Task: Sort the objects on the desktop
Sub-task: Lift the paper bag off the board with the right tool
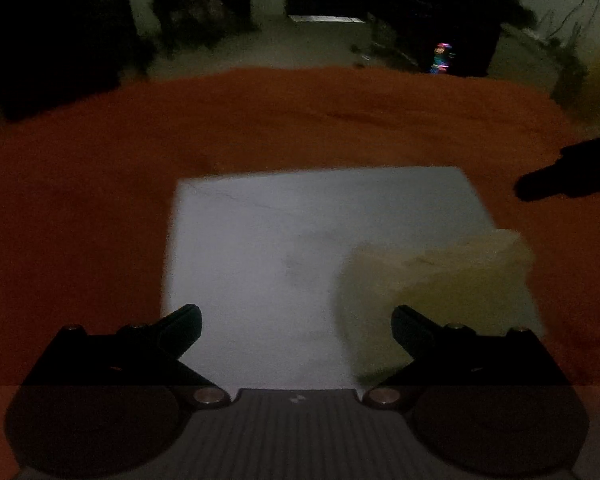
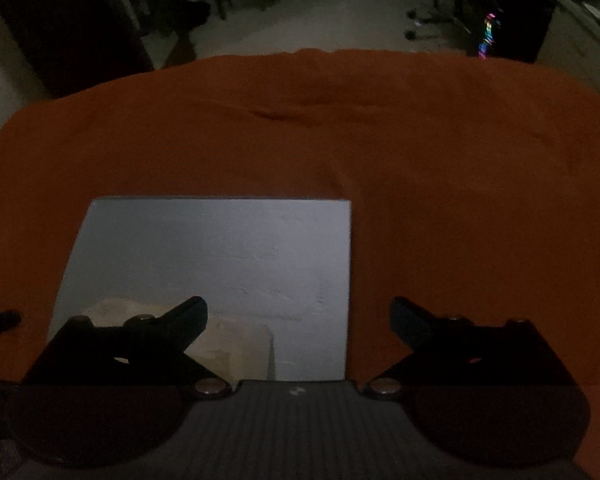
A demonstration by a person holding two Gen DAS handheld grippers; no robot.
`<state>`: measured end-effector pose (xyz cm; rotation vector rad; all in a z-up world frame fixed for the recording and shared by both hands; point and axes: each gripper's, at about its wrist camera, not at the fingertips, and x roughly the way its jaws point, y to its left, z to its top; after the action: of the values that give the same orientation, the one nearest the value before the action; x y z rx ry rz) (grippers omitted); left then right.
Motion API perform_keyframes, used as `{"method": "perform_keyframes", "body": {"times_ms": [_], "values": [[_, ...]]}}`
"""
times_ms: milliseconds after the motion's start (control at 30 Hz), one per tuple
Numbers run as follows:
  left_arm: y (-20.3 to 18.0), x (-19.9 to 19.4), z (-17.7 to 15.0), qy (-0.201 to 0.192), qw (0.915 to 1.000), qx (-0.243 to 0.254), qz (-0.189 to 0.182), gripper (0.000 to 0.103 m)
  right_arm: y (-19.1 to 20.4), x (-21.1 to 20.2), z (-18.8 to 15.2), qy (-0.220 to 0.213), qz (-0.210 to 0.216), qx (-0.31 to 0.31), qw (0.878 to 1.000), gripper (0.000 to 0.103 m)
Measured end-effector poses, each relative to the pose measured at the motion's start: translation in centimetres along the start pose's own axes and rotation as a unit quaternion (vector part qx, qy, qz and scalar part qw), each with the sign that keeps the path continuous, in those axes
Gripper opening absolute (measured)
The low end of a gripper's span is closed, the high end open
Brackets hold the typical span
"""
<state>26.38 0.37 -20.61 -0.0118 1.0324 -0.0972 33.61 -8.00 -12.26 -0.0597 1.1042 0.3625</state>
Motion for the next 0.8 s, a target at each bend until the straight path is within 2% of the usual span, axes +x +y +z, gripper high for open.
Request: {"method": "perform_keyframes", "body": {"times_ms": [33,100,200,267,333,400,500,567,633,733,800], "values": [[0.2,0.4,0.3,0.019,0.9995,-0.014,-0.022,0.103,0.2,-0.1,0.1,-0.001,0.002,-0.002,1.000,0.102],[0.6,1.1,0.7,0.050,0.9974,-0.038,-0.037,0.103,0.2,-0.3,-0.1,-0.011,0.002,0.005,1.000,0.102],[0.4,1.0,0.7,0.034,0.9989,-0.031,-0.004,0.103,-0.3,-0.7,-0.5,-0.030,-0.002,0.021,0.999,0.101],[-0.1,0.9,0.8,0.022,0.9997,-0.001,0.009,0.103,-0.5,-0.2,-0.3,-0.003,-0.004,0.024,1.000,0.101],[-0.2,0.9,1.0,0.024,0.9996,0.008,-0.015,0.103,-0.9,0.1,-0.1,0.012,-0.001,0.021,1.000,0.101],[0.0,1.3,1.2,0.038,0.9985,-0.005,-0.038,0.103,-1.4,0.2,0.1,0.020,0.003,0.028,0.999,0.101],[-0.2,1.7,1.1,0.050,0.9982,-0.008,-0.030,0.103,-2.3,0.2,0.1,0.026,0.029,0.058,0.998,0.099],[-0.5,1.6,0.8,0.044,0.9987,0.004,-0.025,0.102,-2.4,0.5,0.0,0.039,0.033,0.063,0.997,0.096],[-0.7,1.6,0.6,0.038,0.9989,0.013,-0.022,0.103,-2.4,1.0,-0.2,0.055,0.038,0.066,0.996,0.087],[-0.4,2.0,0.5,0.049,0.9987,-0.002,-0.018,0.103,-2.5,1.5,-0.7,0.076,0.058,0.081,0.992,0.080],[-0.1,2.4,0.6,0.048,0.9979,-0.018,-0.039,0.102,-2.4,1.6,-1.0,0.082,0.072,0.085,0.990,0.077]]}}
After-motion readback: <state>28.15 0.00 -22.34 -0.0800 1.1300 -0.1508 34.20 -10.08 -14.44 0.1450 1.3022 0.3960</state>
